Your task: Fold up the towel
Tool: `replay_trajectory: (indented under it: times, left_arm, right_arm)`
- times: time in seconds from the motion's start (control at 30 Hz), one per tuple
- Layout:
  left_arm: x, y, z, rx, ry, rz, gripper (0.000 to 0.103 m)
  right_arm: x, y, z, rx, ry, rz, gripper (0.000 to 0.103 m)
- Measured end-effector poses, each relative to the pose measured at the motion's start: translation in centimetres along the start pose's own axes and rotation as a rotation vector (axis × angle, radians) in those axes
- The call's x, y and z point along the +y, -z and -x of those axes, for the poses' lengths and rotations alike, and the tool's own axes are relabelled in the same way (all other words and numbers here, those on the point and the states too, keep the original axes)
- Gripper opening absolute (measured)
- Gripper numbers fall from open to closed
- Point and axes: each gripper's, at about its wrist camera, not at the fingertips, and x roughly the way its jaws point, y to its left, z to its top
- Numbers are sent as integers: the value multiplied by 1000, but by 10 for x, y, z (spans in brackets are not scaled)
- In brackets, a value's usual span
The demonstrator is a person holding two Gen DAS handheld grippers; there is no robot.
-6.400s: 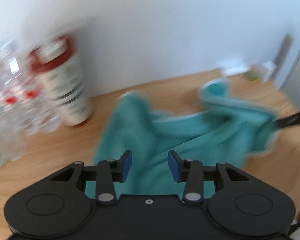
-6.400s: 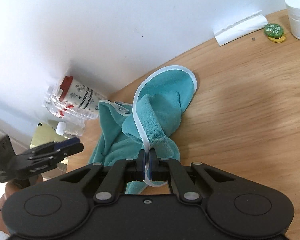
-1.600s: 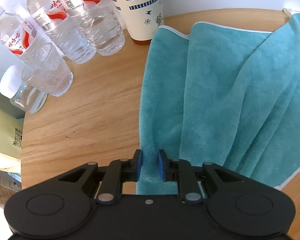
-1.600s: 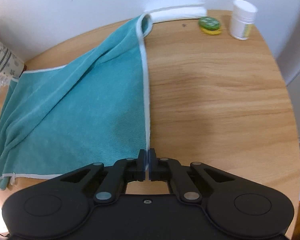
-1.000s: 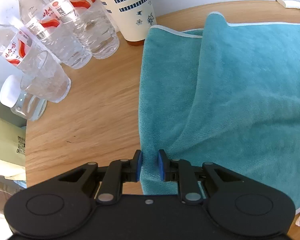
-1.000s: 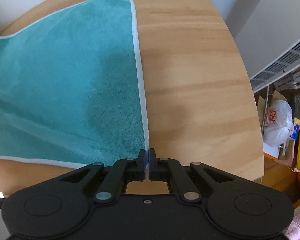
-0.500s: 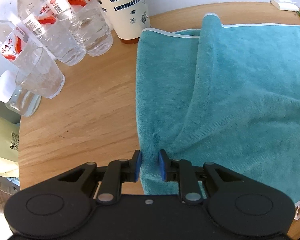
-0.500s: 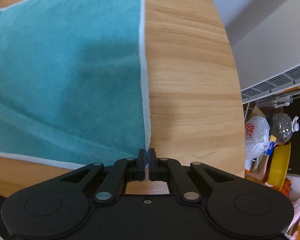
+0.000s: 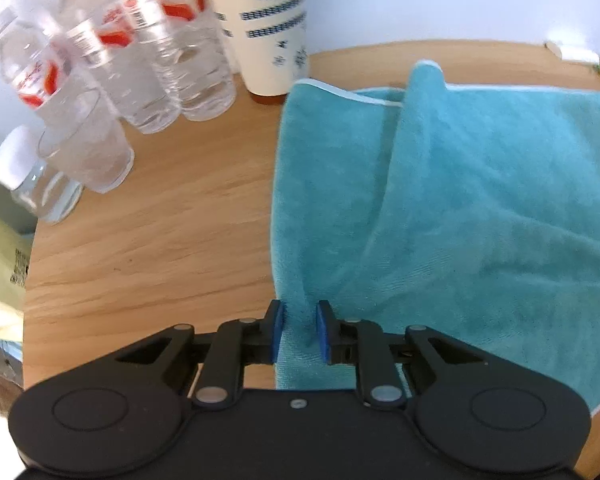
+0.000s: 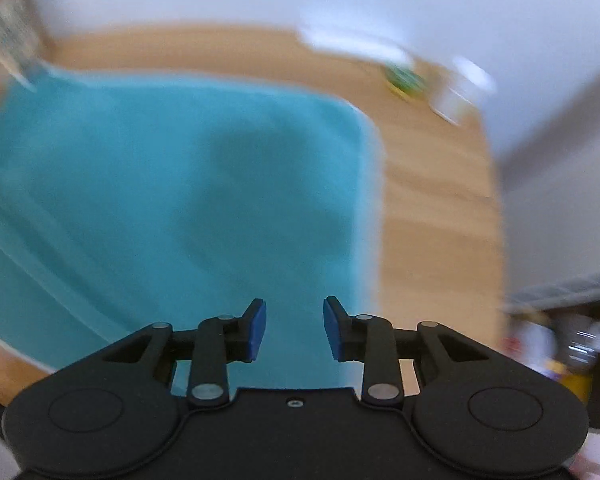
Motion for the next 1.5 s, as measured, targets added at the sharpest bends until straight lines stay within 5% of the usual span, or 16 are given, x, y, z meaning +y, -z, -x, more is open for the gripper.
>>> replay_trajectory:
  times: [0.2, 0.3, 0.57, 0.8, 1.13, 1.27, 1.33, 1.37, 1.5]
  left_arm:
    - [21, 18, 14, 1, -10, 57, 45]
    - [36, 28, 17, 25, 15, 125, 45]
    - [55, 47, 15, 67, 105, 241, 45]
    - [52, 52, 7, 83, 136, 215, 52]
    - [55, 52, 6, 56, 186, 211, 54]
    - [53, 51, 5, 55, 209, 191, 43]
    - [51, 51, 5, 53, 213, 196, 35]
    - [49, 51, 5, 49, 206, 194, 30]
    - [40, 48, 10, 49, 187, 188, 20]
  right_arm:
    - [110, -73, -10, -55, -213, 109, 54]
    - [160, -98, -29, -26, -245, 134, 64]
    - [292, -166, -80, 50, -330, 198, 71]
    - [341, -172, -119, 152, -174, 183, 71]
    - [369, -170, -133, 210, -69, 155, 71]
    - [375, -162, -130, 175, -17, 158, 56]
    - [374, -160, -126, 158, -12, 172, 36]
    - [371, -160, -125, 156, -7, 166, 16]
    - [346, -160, -120, 166, -78, 110, 11]
